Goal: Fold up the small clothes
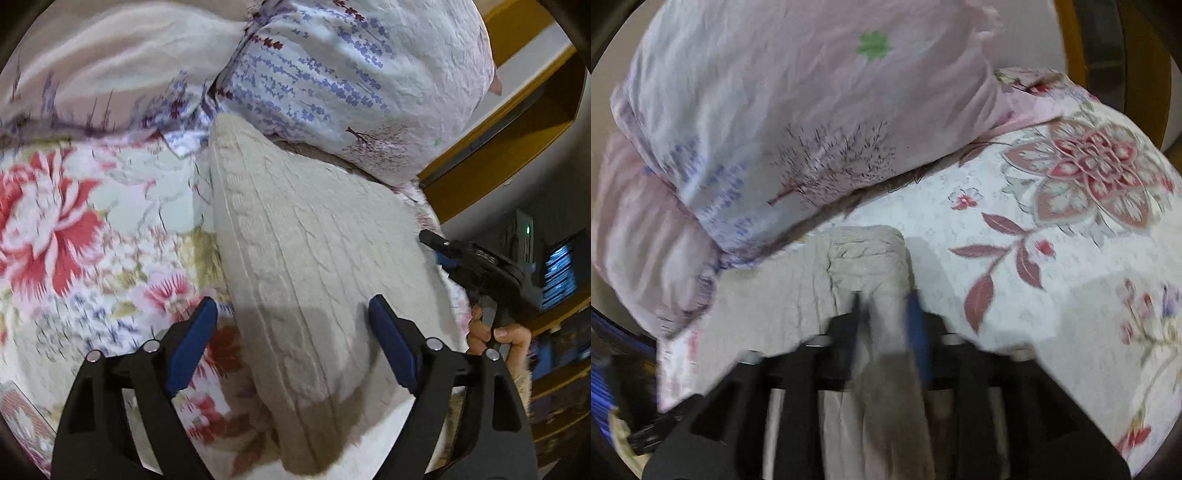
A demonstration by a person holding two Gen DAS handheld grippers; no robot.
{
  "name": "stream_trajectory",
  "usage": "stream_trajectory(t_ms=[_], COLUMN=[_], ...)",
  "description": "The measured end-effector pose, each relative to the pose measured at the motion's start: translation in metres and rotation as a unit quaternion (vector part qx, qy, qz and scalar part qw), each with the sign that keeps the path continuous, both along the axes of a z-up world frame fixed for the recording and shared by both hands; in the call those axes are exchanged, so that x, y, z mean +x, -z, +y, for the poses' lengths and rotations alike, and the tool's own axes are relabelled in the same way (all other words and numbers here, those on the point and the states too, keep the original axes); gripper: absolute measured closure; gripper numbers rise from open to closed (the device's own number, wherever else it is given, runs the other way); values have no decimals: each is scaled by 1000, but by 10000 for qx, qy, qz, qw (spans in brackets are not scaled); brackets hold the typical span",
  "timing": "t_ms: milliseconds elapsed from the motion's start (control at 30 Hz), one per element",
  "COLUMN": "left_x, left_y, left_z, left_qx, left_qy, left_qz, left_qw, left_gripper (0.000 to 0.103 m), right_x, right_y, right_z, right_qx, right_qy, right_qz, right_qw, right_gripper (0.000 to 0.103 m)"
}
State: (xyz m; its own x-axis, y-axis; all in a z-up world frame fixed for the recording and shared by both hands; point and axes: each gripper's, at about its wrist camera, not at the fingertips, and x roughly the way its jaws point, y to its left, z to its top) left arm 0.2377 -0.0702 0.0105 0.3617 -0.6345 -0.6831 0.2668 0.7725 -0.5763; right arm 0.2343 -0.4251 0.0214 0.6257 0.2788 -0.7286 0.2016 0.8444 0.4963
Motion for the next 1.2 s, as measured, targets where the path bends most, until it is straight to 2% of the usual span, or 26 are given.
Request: stream_trajectory(t_ms=[33,167,300,333,367,400,467,533,600,667,733,833,933,1000,1067,1100,1200], left_x=[-3,-16,-27,-30,-32,-33,-35,-37,-41,-42,-44,-46,-40,-35,-29,-24,-12], left_y=[1,3,6,7,9,11,12,11,9,10,9,8,9,7,4,1,-3], left_z=[2,10,10,8,7,5,3,2,0,-3,-7,-10,-7,1,10,13,15], left_qx=[-96,-411,-540,-506,-486,-473,-466,-402,-333,-238,-106,50,-90,-334,-532,-662,-960], left_qy=[20,68,123,130,151,160,157,143,153,160,180,214,215,94,-47,-75,-102], left_qz=[63,236,368,378,400,425,455,412,337,288,167,21,155,254,251,252,284], left_qw=[9999,9989,9978,9979,9979,9979,9978,9982,9988,9992,9996,9998,9996,9991,9983,9975,9949], left_gripper=[24,34,42,42,43,43,43,43,41,41,42,42,37,25,21,20,18], right_x=[-13,-51,-72,-76,-78,-83,-91,-96,-98,-94,-94,-94,-94,-93,-91,-89,-76], right_y=[-2,1,11,14,17,16,1,-10,-5,13,28,31,25,18,8,3,-2], right_z=[-5,-7,1,6,11,10,16,15,9,11,17,23,17,8,-6,-10,-15], right_qx=[165,589,662,633,602,561,87,-138,-242,-411,-539,-799,-653,-331,159,342,690], right_qy=[-26,-256,-458,-548,-662,-727,-638,-484,-390,-351,-352,-391,-419,-362,-236,-220,-239], right_qz=[-63,-11,137,180,209,176,-235,-450,-370,3,196,169,153,59,-198,-309,-369], right_qw=[9998,9979,9967,9963,9958,9956,9976,9977,9983,9985,9977,9959,9969,9988,9994,9987,9967], right_gripper=[47,47,49,61,90,94,95,95,95,96,96,95,91,79,44,41,40])
